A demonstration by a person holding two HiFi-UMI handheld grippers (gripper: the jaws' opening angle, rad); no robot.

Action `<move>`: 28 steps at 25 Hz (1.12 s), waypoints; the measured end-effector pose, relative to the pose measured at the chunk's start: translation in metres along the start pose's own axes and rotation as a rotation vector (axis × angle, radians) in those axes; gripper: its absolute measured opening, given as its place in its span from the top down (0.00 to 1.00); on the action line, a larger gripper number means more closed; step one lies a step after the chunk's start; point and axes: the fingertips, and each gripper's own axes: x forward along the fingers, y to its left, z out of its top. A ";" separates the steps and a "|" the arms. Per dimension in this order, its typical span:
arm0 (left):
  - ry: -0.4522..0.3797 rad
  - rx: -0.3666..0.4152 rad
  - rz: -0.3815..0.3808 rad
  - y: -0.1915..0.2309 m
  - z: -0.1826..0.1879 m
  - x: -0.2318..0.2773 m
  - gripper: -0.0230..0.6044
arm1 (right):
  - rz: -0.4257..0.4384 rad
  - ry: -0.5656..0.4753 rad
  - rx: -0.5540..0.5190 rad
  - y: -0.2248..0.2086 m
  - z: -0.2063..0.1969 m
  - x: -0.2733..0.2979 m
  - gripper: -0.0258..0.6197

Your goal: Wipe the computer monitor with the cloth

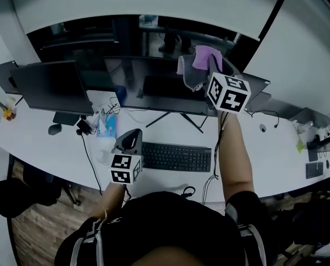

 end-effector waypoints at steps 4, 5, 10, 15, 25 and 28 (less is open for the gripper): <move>0.002 0.010 -0.023 -0.021 0.003 0.008 0.94 | -0.050 0.040 -0.061 -0.037 -0.004 -0.007 0.83; 0.004 0.012 -0.030 -0.026 0.002 0.010 0.94 | -0.059 0.046 -0.063 -0.045 -0.004 -0.009 0.83; -0.004 0.017 -0.050 -0.048 0.003 0.017 0.94 | -0.104 0.062 -0.075 -0.082 -0.007 -0.021 0.83; -0.023 0.021 -0.060 -0.071 0.008 0.018 0.94 | -0.146 0.078 -0.093 -0.117 -0.011 -0.034 0.83; -0.028 0.039 -0.047 -0.110 0.007 0.010 0.94 | -0.212 0.079 -0.063 -0.192 -0.018 -0.060 0.83; -0.031 0.039 -0.036 -0.119 0.007 0.007 0.94 | -0.233 0.074 -0.057 -0.215 -0.020 -0.069 0.83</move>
